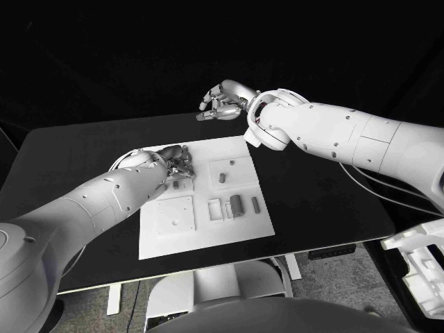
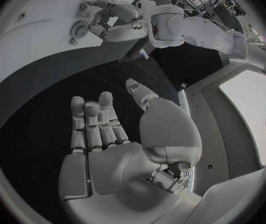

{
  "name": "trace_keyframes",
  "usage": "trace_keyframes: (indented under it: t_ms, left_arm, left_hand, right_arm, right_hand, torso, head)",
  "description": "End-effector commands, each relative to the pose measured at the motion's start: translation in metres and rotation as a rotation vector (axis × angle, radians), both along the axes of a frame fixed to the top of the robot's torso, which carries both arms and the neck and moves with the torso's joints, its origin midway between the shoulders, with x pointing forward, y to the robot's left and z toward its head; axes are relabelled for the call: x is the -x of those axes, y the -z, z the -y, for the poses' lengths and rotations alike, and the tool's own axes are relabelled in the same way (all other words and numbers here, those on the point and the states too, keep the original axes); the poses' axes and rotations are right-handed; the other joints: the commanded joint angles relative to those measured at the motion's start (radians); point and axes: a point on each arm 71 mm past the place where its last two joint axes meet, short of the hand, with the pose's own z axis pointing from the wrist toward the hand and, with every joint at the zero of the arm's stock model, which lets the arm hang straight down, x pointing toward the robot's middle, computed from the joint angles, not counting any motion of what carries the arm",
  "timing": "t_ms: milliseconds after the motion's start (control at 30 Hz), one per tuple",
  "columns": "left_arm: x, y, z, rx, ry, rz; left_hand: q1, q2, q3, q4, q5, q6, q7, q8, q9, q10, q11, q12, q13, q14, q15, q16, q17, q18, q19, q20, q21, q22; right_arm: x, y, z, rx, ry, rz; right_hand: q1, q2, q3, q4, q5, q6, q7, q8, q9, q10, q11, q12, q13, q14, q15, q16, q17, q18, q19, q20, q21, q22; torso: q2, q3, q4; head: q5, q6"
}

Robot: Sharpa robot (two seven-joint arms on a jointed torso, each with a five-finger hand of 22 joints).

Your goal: Assemble the parts on the task board

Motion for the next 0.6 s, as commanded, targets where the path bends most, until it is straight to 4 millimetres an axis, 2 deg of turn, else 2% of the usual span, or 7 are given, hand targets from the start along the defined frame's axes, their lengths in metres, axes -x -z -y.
trace_keyframes:
  t_ms: [33,367,533,600]
  left_arm:
    - [0.001,-0.0001,0.0035,0.008,0.013,-0.008]
    - [0.0009,-0.0005,0.004,0.011,0.015,-0.004]
    - [0.0006,-0.0011,0.0039,0.016,0.017,0.005]
    - [0.0005,-0.0012,0.0037,0.016,0.017,0.005]
  left_hand:
    - [0.005,0.012,0.011,0.0,0.0,0.01,0.001,0.008,0.002,-0.003,-0.001,0.004,-0.002,-0.003,0.0,0.006,-0.001,0.031,-0.003,0.0,0.051,0.0]
    - [0.014,0.031,0.025,0.003,0.0,0.024,0.001,0.014,0.006,-0.001,-0.002,0.007,-0.002,-0.002,-0.001,0.009,-0.002,0.031,-0.002,0.0,0.053,0.001]
    - [0.02,0.05,0.038,0.004,0.001,0.038,0.004,0.02,0.01,0.0,-0.003,0.009,-0.003,-0.001,-0.001,0.012,-0.003,0.031,-0.001,0.0,0.055,0.001]
    - [0.026,0.064,0.049,0.003,0.001,0.051,0.007,0.025,0.012,0.0,-0.003,0.01,-0.004,-0.001,-0.001,0.014,-0.004,0.031,-0.001,0.0,0.056,0.002]
  right_arm:
    - [0.0005,-0.0006,-0.0013,0.004,-0.01,0.0]
    - [0.0004,-0.0004,-0.0007,0.006,-0.009,-0.003]
    - [0.0002,-0.0003,-0.0006,0.007,-0.009,-0.004]
    - [0.0001,-0.0003,-0.0005,0.007,-0.008,-0.003]
  right_hand:
    - [-0.002,-0.011,-0.005,-0.002,-0.002,0.004,0.002,0.004,0.002,0.004,-0.001,0.005,-0.001,0.006,-0.003,0.005,-0.001,-0.004,0.003,-0.002,0.002,-0.001]
    - [-0.002,-0.011,-0.005,-0.002,-0.002,0.004,0.002,0.004,0.002,0.004,-0.001,0.005,-0.001,0.006,-0.003,0.005,-0.001,-0.005,0.003,-0.002,0.002,-0.001]
    - [-0.002,-0.011,-0.006,-0.002,-0.002,0.004,0.002,0.004,0.002,0.004,-0.001,0.005,-0.001,0.006,-0.003,0.005,-0.001,-0.005,0.003,-0.002,0.002,-0.002]
    - [-0.002,-0.011,-0.006,-0.002,-0.002,0.004,0.002,0.004,0.002,0.004,-0.001,0.005,-0.001,0.006,-0.003,0.005,-0.001,-0.005,0.003,-0.002,0.002,-0.002]
  torso:
    - [0.0,-0.0011,0.0007]
    - [0.0,-0.0008,-0.0001]
    - [0.0,-0.0015,0.0007]
    - [0.0,-0.0015,0.0006]
  head:
    - [-0.001,0.0]
    - [0.0,0.0]
    - [0.0,0.0]
    - [0.0,0.0]
